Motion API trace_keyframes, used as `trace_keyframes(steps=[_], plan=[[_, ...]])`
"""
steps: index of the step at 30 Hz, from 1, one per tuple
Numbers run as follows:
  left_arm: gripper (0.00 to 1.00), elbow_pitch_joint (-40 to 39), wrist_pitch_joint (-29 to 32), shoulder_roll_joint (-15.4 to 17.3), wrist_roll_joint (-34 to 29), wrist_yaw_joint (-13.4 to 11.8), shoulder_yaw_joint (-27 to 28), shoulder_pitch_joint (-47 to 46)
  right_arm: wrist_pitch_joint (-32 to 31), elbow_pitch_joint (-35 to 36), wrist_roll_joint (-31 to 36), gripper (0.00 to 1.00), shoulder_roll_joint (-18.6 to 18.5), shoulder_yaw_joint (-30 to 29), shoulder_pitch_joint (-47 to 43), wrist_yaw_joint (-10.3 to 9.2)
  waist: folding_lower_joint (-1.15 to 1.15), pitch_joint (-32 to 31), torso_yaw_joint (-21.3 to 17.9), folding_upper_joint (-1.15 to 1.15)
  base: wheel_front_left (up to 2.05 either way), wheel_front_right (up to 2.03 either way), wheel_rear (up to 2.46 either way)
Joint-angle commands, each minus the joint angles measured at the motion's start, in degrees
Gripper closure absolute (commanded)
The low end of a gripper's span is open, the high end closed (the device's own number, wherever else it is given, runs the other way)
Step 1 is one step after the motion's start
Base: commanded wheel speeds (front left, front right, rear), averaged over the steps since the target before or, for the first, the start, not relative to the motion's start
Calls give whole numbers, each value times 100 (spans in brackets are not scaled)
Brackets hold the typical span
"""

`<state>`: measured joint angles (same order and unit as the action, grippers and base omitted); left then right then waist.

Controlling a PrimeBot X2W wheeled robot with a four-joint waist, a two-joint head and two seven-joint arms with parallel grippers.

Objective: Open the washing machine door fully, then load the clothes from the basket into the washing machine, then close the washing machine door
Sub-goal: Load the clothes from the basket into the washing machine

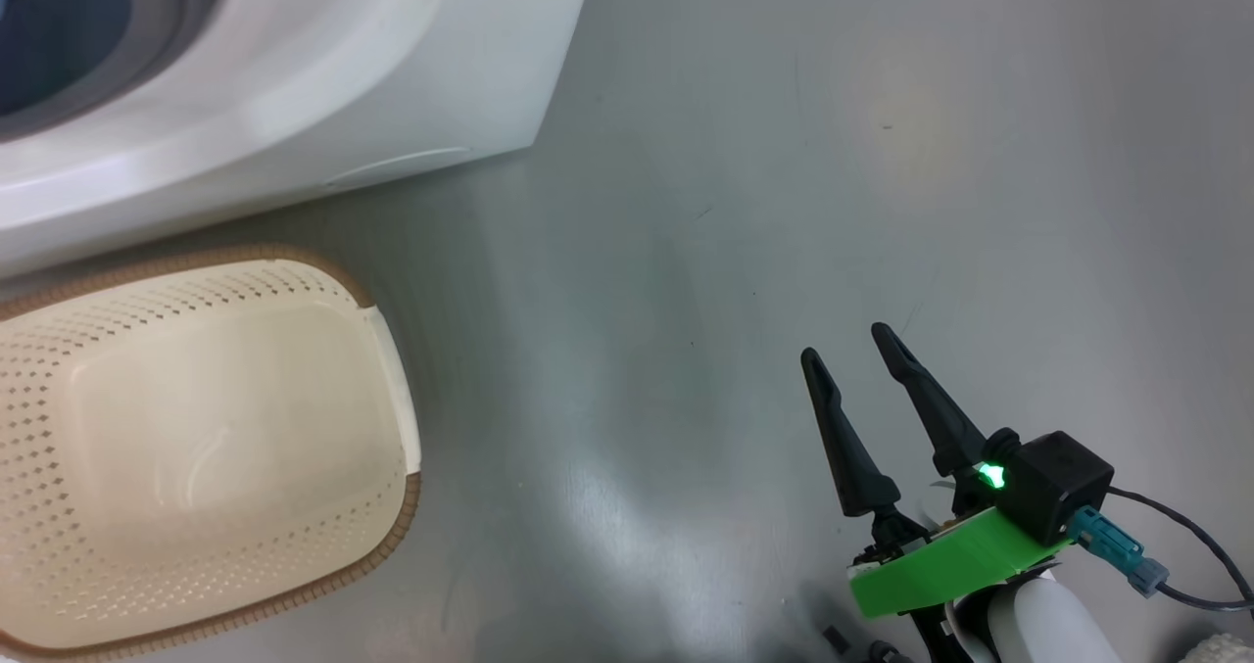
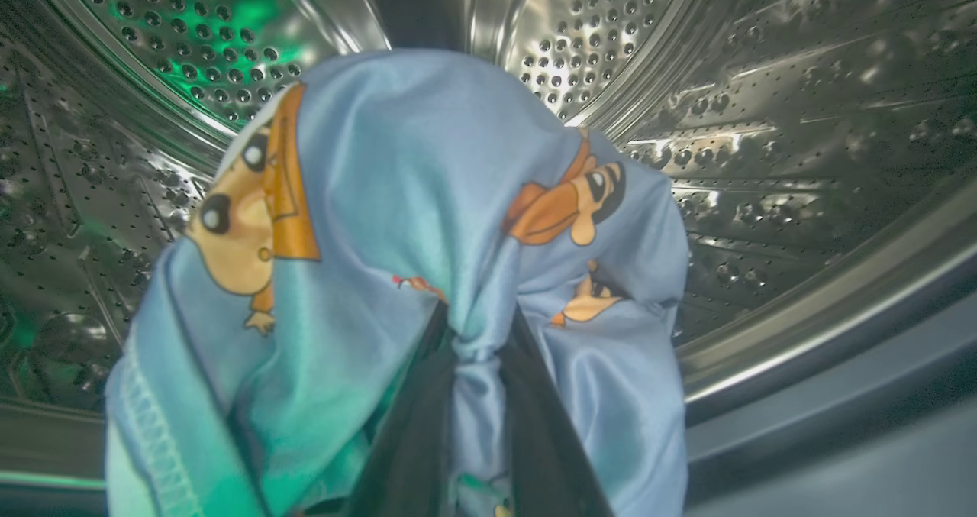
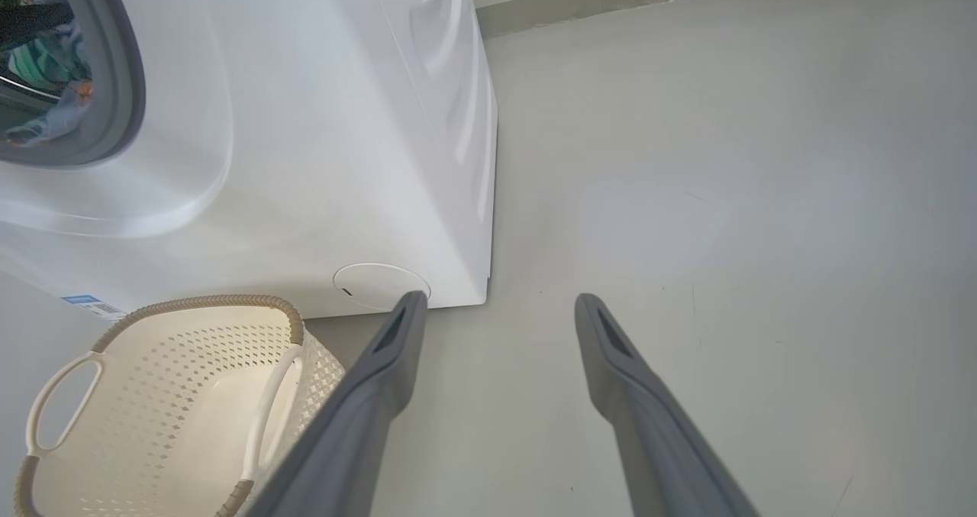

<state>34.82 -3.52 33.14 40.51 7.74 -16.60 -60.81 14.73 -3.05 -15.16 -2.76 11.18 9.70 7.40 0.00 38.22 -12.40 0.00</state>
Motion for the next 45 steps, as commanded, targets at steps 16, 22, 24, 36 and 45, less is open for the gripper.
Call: trace_keyframes(steps=[16, 22, 24, 36, 45], plan=[[100, 598, 238, 391, 207, -25, -651, -1206, 27, 123, -187, 0, -11, 459, -36, 9, 0, 592, -31, 0, 0, 0, 0], [100, 480, -502, 657, 115, -25, -918, -1485, 27, 166, -235, 0, -11, 545, -7, 9, 0, 821, -117, 0, 0, 0, 0], [100, 455, -672, 702, 90, -25, -977, -1518, 27, 169, -250, 0, -11, 556, -6, 9, 0, 842, -129, 0, 0, 0, 0], [100, -646, -1145, 1033, -564, -25, -302, -1736, 27, 252, -342, 0, -11, 690, 32, 9, 0, 1058, -279, 0, 0, 0, 0], [0, -400, -1147, 901, -480, -25, -197, -1311, 27, 208, -364, 0, -11, 667, 25, 9, 0, 984, -256, 0, 0, 0, 0]])
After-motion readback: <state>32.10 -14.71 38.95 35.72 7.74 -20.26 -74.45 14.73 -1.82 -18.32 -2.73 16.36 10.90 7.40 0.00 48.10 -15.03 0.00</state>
